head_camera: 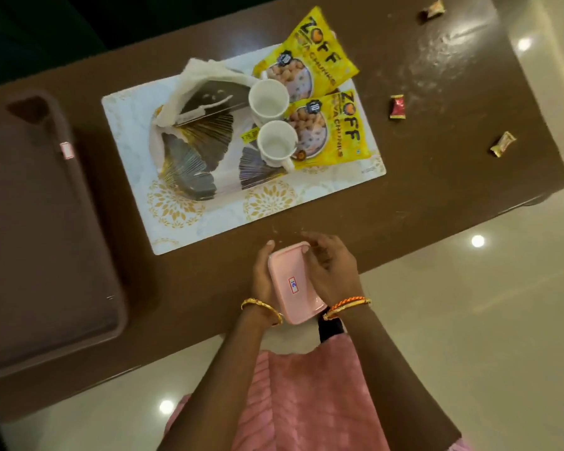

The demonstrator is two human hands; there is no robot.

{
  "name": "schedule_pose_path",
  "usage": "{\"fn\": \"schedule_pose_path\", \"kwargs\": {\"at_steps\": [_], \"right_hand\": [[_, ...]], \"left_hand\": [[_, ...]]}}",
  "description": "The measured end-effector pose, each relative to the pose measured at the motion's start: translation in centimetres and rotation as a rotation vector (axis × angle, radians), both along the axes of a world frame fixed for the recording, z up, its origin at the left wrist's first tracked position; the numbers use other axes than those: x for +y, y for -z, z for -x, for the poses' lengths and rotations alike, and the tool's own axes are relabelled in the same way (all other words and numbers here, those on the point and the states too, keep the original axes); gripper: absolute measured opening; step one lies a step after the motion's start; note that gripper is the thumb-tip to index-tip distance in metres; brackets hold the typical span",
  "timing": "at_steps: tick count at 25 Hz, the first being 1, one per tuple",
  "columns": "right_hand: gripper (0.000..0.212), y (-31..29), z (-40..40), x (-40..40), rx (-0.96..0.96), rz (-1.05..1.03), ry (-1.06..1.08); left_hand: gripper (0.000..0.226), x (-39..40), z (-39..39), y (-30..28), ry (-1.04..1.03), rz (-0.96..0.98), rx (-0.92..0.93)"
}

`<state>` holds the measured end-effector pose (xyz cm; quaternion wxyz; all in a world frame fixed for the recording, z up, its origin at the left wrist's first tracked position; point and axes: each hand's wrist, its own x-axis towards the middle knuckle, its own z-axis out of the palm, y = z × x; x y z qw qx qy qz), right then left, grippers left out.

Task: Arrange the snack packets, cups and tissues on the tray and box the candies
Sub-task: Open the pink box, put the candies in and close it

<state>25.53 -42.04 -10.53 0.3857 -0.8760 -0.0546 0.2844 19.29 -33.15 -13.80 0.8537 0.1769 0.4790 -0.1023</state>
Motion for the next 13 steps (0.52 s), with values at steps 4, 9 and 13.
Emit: {"fn": "schedule_pose_path", "kwargs": {"at_steps": [4, 9, 13], "right_hand": [[0.022, 0.3, -6.7, -5.1, 0.03, 0.011, -0.102], [0.015, 0.2, -15.0, -10.8, 0.129, 0.007, -0.099], [0.013, 0.5, -19.7, -13.6, 0.091, 0.052, -0.123]], "left_hand": [[0.062, -4.8, -5.6, 0.6, 0.021, 0.026, 0.01], [0.057, -9.7, -12.5, 1.4, 0.093, -0.035, 0.063], [0.058, -12.2, -17.5, 1.5, 0.148, -0.075, 0.048]]}}
